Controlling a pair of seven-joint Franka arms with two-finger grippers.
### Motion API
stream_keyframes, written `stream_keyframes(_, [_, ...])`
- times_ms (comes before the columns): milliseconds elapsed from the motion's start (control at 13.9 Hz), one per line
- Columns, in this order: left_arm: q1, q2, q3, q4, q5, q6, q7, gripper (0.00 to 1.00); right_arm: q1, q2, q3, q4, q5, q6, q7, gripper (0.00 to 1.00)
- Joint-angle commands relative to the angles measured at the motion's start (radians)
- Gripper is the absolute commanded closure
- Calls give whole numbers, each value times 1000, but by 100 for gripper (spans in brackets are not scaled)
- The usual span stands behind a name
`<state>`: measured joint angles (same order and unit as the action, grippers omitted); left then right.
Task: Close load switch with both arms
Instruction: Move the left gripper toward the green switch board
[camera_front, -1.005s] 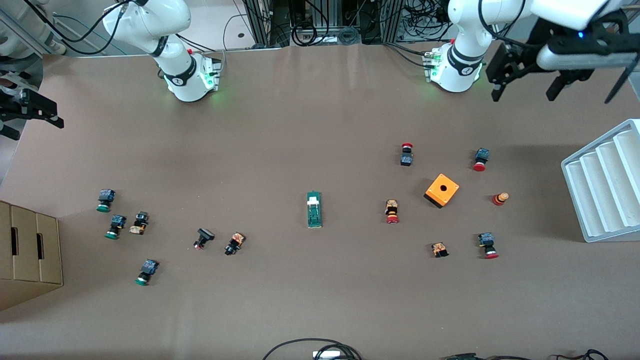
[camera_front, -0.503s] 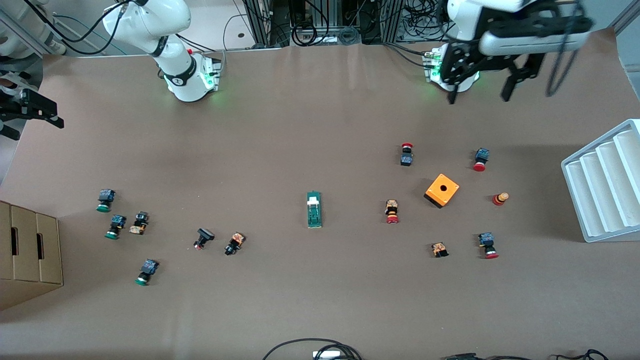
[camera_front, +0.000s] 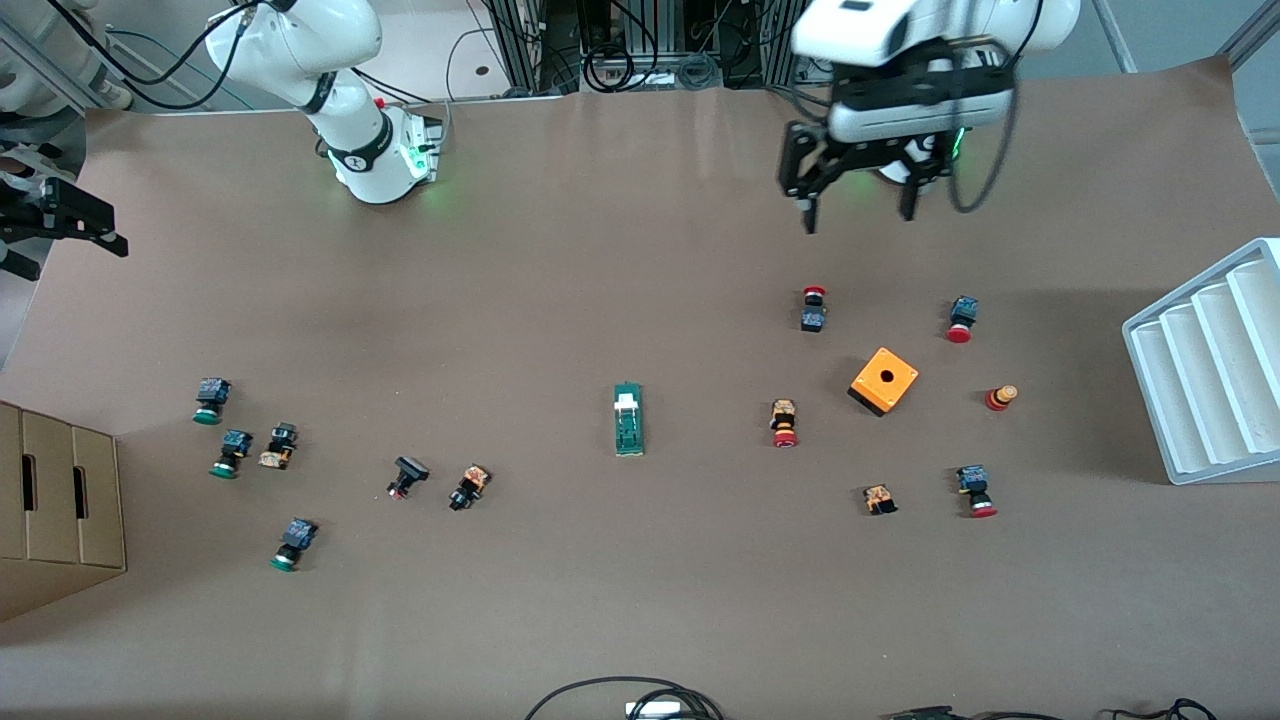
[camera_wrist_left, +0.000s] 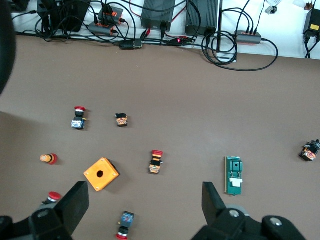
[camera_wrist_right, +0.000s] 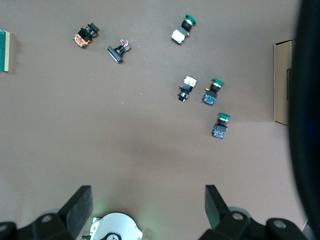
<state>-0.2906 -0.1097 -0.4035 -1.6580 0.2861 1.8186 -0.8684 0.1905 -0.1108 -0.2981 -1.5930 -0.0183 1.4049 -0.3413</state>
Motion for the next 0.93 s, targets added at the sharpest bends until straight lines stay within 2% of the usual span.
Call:
stream_keyframes(0, [-68,30,-9,-25,92,19,-139,0,4,10,-1,7,-23,3,-12,0])
stream_keyframes(359, [-214,182,-38,-26,355,-41,-354,0,4,14,-1,7,-28,5,-12,0])
stream_keyframes(646, [-283,263,-35,-40,450,-51,-492,0,6,20,-1,7,-29,6,-12,0])
stream_keyframes(862, [-341,297,-29,-55,478,-58,-564,0,3,23,-1,7,-19,11,-16,0])
